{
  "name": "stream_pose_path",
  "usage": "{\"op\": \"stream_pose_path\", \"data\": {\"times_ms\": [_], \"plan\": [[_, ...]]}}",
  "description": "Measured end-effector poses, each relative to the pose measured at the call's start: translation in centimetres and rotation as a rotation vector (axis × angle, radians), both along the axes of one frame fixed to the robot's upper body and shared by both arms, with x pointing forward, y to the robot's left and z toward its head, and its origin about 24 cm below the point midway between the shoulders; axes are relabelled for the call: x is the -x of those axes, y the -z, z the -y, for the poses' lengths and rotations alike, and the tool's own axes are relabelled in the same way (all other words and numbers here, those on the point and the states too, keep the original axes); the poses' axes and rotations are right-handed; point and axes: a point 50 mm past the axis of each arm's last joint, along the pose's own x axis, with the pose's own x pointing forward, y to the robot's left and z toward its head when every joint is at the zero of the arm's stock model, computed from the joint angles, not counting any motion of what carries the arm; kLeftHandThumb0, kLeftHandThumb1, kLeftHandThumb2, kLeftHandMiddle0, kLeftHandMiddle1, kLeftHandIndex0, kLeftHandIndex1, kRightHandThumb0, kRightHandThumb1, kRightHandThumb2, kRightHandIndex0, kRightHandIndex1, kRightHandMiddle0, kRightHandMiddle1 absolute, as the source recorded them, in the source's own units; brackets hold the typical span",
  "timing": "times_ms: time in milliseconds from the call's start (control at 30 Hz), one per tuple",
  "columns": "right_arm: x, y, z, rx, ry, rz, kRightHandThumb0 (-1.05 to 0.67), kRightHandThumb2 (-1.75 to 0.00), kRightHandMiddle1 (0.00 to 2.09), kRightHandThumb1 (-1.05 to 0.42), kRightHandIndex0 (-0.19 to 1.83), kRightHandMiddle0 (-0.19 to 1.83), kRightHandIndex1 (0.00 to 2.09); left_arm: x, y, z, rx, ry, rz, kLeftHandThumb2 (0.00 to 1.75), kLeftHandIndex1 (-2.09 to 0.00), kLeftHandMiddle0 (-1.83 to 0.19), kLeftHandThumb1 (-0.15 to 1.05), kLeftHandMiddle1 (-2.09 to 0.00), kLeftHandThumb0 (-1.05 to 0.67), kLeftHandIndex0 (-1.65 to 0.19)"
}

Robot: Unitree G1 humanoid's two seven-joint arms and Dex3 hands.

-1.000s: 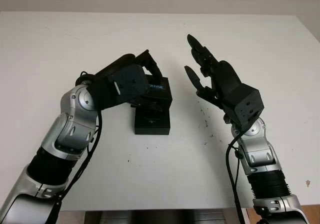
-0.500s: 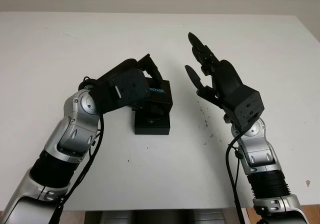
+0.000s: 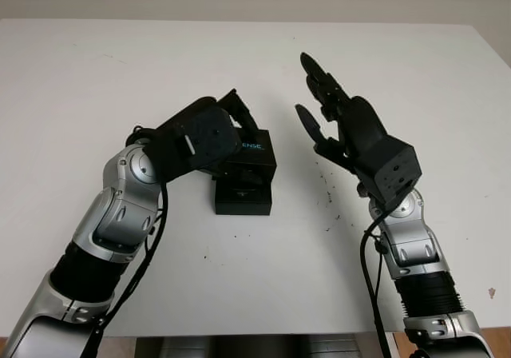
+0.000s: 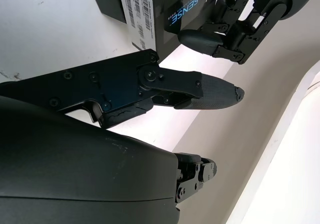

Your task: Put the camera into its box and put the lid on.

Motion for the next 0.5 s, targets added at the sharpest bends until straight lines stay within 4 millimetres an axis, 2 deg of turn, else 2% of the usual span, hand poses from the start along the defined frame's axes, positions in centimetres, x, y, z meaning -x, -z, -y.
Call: {"op": "stream_pose_path", "data": {"times_ms": [400, 500], "plan": [[-0.11, 0.08, -0.04, 0.004, -0.008, -0.006, -0.72, -0.53, 0.05, -1.05, 0.12, 0.11, 0.05, 0.70, 0.22, 0.18, 0.027, 0.015, -0.014, 0.13, -1.71, -0.02, 1.05, -1.82, -0.32, -0.01], [-0.11, 0.08, -0.03, -0.001, -0.010, -0.007, -0.73, -0.52, 0.05, -1.05, 0.11, 0.11, 0.05, 0.88, 0.25, 0.31, 0.049, 0.035, 0.003, 0.14, -1.74, -0.02, 1.05, -1.92, -0.32, -0.01]]}}
